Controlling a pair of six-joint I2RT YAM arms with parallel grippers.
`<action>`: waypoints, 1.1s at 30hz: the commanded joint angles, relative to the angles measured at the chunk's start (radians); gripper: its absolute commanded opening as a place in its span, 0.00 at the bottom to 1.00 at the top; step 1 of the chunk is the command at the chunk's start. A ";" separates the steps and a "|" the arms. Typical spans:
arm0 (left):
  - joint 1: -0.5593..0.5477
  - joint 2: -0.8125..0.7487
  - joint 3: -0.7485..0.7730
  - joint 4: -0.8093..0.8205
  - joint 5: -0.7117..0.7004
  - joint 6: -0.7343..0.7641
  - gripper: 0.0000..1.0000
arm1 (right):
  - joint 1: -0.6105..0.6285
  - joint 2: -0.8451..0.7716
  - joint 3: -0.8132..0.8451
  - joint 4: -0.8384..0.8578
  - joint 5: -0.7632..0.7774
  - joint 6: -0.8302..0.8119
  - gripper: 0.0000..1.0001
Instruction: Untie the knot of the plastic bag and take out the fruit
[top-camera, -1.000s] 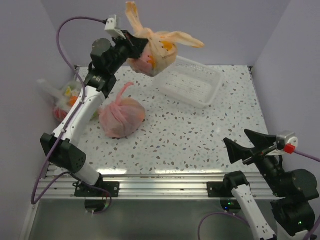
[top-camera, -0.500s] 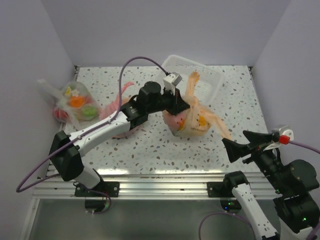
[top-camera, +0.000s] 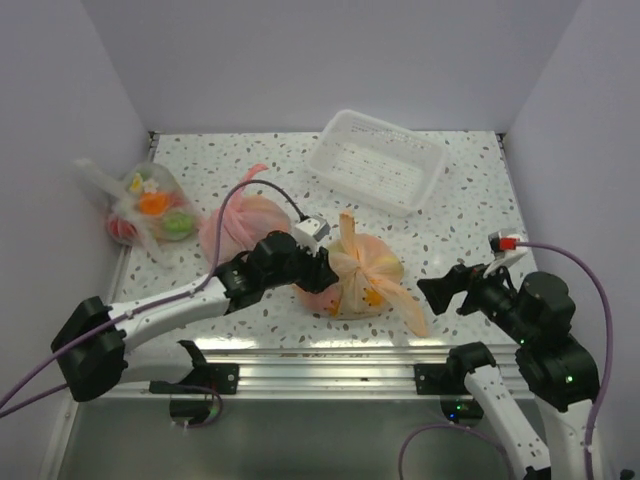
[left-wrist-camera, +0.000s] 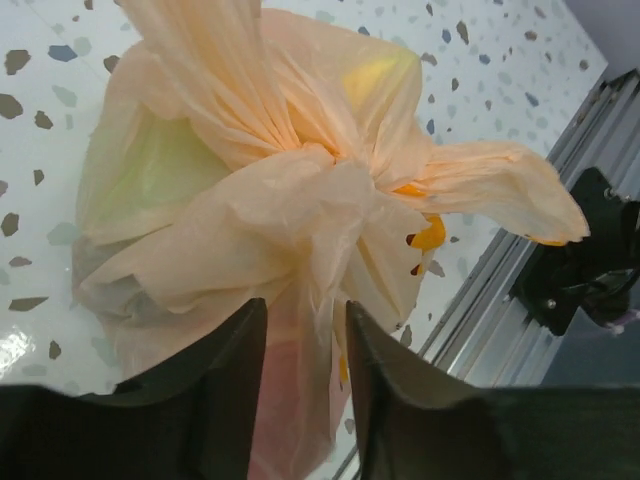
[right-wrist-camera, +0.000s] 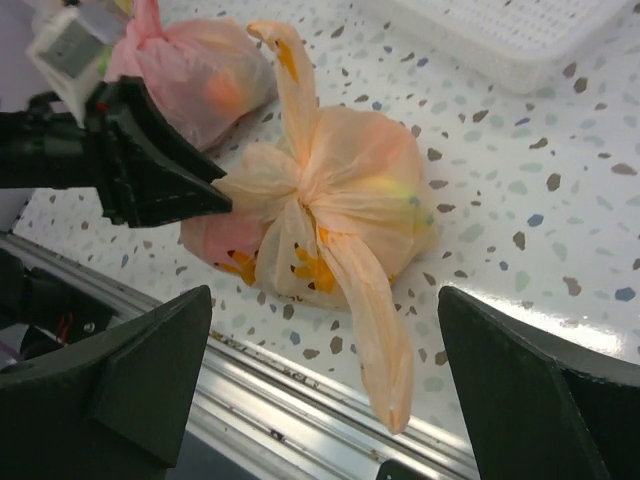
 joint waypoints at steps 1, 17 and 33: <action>-0.006 -0.159 -0.061 0.034 -0.104 -0.036 0.47 | 0.003 0.085 -0.045 0.096 -0.116 0.058 0.99; -0.104 -0.214 0.124 -0.238 -0.286 -0.355 0.74 | 0.117 0.588 -0.033 0.286 -0.013 0.029 0.99; -0.209 -0.009 -0.028 -0.146 -0.490 -0.507 0.68 | 0.397 0.795 -0.237 0.694 0.292 0.341 0.63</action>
